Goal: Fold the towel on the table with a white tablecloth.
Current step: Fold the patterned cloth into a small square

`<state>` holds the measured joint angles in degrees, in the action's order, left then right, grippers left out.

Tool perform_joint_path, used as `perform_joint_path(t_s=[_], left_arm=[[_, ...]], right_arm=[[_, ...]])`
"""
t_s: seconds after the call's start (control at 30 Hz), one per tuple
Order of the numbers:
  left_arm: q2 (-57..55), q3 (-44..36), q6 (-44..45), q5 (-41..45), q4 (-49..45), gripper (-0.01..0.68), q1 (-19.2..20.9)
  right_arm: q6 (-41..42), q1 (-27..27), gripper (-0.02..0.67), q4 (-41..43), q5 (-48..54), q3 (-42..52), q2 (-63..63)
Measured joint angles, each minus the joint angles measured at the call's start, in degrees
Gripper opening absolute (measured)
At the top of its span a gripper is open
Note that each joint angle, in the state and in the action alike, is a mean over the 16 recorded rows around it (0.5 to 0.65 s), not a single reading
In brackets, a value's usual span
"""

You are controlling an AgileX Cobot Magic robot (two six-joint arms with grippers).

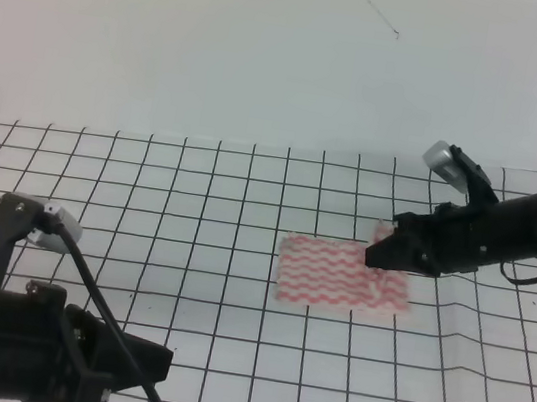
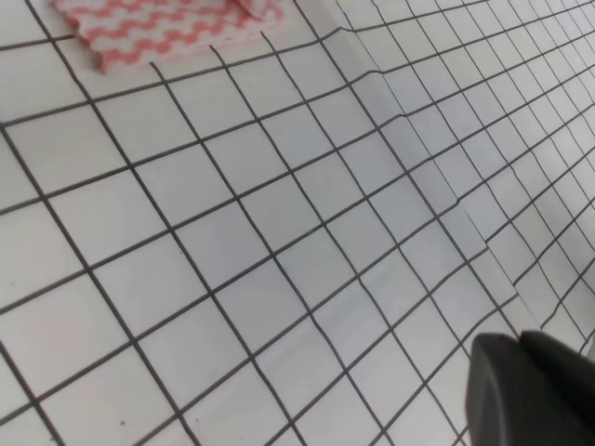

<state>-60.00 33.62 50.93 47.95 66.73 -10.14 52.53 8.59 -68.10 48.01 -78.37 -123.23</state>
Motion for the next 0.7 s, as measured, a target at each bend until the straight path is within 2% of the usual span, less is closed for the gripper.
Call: perform_joint_path(t_s=[0.7], left_arm=[[0.0, 0.0, 0.4, 0.2, -0.1, -0.002, 0.0]], right_arm=[[3.8, 6.0, -0.001, -6.8, -3.4, 0.0, 0.0]])
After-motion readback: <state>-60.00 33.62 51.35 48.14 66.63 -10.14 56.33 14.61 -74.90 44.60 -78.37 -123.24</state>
